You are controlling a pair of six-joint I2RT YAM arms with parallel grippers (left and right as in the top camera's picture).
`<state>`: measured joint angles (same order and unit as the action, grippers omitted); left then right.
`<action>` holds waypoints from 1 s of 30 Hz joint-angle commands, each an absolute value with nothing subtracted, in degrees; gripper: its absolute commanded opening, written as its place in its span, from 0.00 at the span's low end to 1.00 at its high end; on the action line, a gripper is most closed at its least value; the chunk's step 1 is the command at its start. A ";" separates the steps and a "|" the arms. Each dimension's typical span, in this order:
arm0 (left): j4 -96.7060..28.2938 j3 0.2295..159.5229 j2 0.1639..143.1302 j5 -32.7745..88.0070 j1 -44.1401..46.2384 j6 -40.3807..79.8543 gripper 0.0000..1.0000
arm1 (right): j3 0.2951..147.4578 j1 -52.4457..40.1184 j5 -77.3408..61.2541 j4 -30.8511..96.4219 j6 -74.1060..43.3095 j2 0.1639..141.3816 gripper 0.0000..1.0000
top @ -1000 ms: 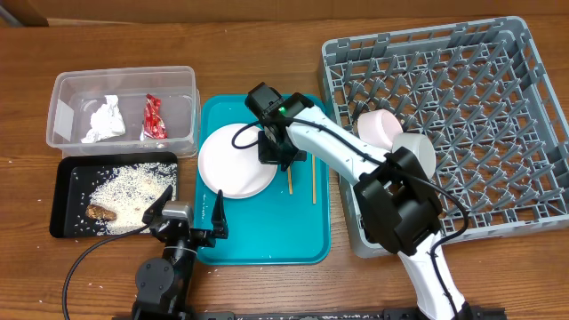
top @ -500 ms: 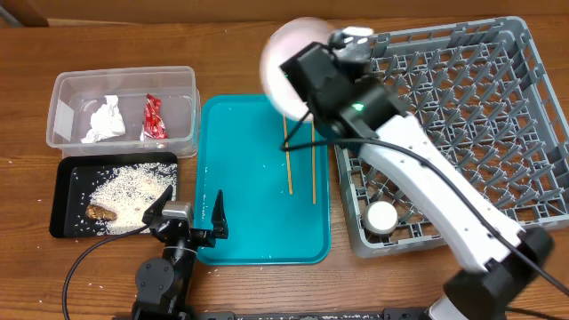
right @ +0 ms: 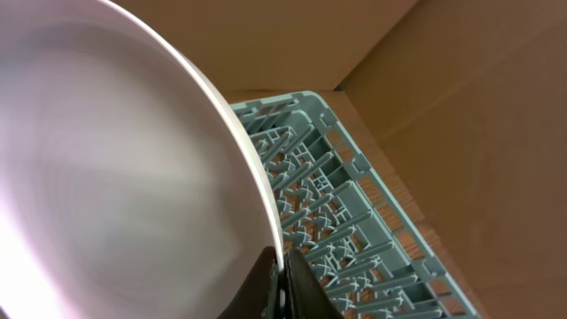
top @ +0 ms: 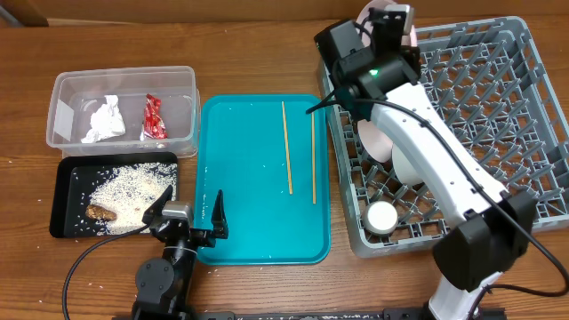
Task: Sort waste into correct bins and load items into the dishwasher
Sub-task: 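Lift the white plate and stand it upright in the dish rack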
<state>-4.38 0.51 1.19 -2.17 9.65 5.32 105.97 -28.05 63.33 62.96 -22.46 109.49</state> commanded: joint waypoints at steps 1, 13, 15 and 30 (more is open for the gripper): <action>-4.25 0.30 1.08 -1.85 9.34 3.84 1.00 | 106.13 -28.12 68.73 61.84 -20.51 112.12 0.04; -4.25 0.32 1.08 -1.85 9.34 3.84 1.00 | 106.13 -24.56 60.73 60.99 -17.54 116.14 0.04; -4.27 0.32 1.08 -1.85 9.34 3.84 1.00 | 106.13 -25.43 60.77 61.04 -17.50 116.18 0.04; -4.25 0.30 1.08 -1.83 9.34 3.84 1.00 | 106.28 -37.39 10.90 62.89 -18.24 109.89 0.59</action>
